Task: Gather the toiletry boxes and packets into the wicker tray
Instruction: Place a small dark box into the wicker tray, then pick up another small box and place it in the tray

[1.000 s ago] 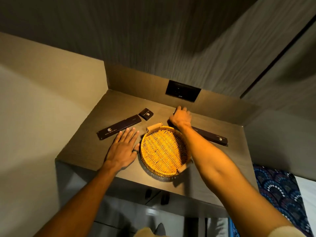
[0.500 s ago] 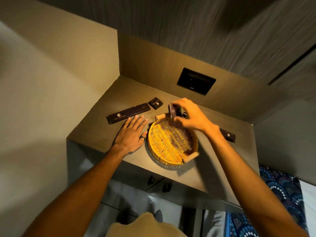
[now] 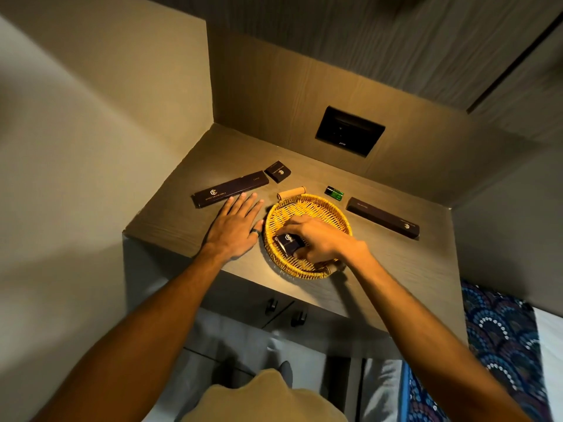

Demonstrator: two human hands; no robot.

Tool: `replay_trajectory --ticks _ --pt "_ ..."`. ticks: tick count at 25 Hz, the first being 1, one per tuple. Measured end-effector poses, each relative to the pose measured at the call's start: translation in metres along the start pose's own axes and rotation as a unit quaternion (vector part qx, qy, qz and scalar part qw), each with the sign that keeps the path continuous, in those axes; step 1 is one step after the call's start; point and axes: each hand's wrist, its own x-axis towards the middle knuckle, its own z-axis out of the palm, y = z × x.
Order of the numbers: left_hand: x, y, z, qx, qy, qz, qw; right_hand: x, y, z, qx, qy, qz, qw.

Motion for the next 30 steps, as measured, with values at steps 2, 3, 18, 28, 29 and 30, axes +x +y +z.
replay_trajectory --ticks 2,3,18,28,29,30 --pt "0.000 -0.001 0.001 0.000 0.001 -0.001 1.000 0.000 -0.001 0.003 -0.002 0.007 -0.006 1.000" --pt "0.001 -0.001 0.001 -0.001 0.002 -0.001 1.000 0.000 0.000 0.004 0.000 0.006 -0.007 1.000" --pt "-0.001 -0.001 -0.001 -0.007 -0.005 -0.003 1.000 0.132 0.012 -0.083 0.119 0.048 0.250 0.960" --pt "-0.001 -0.001 -0.002 -0.010 0.013 0.000 1.000 0.119 0.016 -0.102 0.111 0.190 0.197 0.955" --pt "-0.002 0.000 -0.002 -0.010 0.015 0.001 1.000 0.103 0.019 -0.107 0.107 0.217 0.154 0.958" --pt "-0.001 -0.001 -0.002 -0.010 0.017 0.001 1.000 0.084 0.022 -0.108 0.120 0.235 0.108 0.958"
